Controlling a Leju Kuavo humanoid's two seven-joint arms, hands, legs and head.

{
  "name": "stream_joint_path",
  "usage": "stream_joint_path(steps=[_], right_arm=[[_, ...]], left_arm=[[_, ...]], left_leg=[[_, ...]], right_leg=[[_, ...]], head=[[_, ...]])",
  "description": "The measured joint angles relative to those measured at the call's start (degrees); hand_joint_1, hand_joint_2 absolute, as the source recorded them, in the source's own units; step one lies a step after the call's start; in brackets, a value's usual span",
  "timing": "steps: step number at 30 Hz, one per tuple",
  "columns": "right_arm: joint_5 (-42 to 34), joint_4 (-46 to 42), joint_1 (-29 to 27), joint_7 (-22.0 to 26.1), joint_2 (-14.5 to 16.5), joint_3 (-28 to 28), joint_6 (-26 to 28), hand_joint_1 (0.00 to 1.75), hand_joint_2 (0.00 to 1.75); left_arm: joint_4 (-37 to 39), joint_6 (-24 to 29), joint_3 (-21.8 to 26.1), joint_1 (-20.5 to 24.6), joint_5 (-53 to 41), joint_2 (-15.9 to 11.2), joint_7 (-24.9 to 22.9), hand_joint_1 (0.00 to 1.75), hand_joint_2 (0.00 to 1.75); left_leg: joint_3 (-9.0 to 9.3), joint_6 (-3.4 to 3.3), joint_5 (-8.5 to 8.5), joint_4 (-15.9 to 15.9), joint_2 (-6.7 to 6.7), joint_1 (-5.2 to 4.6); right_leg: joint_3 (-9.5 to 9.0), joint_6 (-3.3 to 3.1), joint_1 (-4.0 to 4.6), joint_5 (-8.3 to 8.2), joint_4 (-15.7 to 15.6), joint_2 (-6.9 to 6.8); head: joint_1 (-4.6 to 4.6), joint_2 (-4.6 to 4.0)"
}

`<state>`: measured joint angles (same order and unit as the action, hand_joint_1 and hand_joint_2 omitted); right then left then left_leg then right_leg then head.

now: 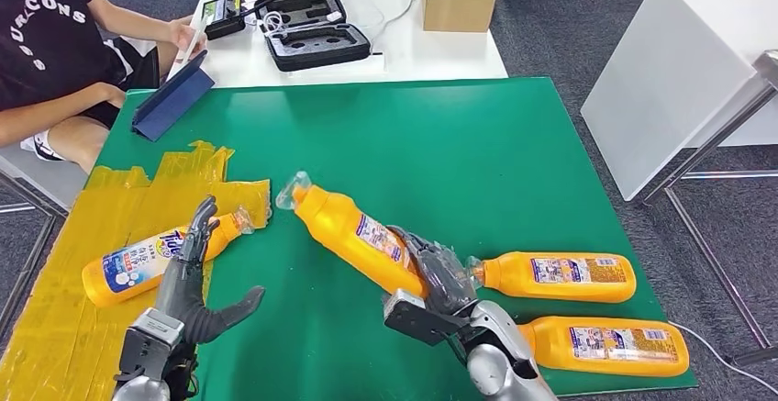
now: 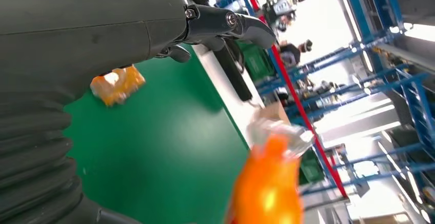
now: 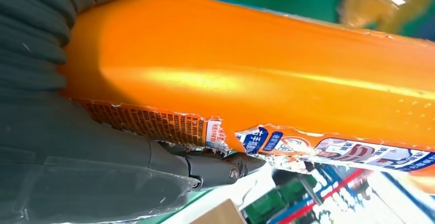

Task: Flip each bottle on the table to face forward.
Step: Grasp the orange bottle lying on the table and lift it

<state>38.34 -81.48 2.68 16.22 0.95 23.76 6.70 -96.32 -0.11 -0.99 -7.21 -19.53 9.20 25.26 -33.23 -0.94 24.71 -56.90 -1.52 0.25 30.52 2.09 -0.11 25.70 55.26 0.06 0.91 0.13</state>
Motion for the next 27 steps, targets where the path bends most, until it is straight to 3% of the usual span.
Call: stream_joint_path(steps=[6, 14, 27], right_arm=[[-4.17, -1.43, -0.66, 3.42, 3.78, -3.29, 0.65, 1.75, 1.75], [-6.86, -1.70, -0.49, 7.03, 7.43, -5.34, 1.24, 1.75, 1.75], [-4.48, -0.43, -0.14, 8.46, 9.92, -3.87, 2.69, 1.75, 1.75]], left_arm=[[0.02, -3.30, -1.35, -0.18, 4.14, 0.16, -0.64, 0.00, 1.75], [3.45, -17.69, -2.65, -0.06, 24.22, 0.10, -3.22, 0.00, 1.75], [7.50, -19.65, -2.98, 1.57, 31.35, -0.28, -5.47, 0.00, 1.75]], left_leg=[[-0.03, 0.00, 0.00, 0.00, -0.01, -0.01], [-0.05, 0.00, 0.00, 0.00, 0.00, 0.00], [-0.08, 0.00, 0.00, 0.00, -0.02, 0.00]], right_leg=[[0.03, 0.00, -0.02, 0.00, 0.00, 0.00], [0.05, 0.00, 0.00, 0.00, 0.00, 0.00], [0.06, 0.00, 0.00, 0.00, 0.00, 0.00]], head=[[0.01, 0.00], [0.01, 0.00], [-0.01, 0.00]])
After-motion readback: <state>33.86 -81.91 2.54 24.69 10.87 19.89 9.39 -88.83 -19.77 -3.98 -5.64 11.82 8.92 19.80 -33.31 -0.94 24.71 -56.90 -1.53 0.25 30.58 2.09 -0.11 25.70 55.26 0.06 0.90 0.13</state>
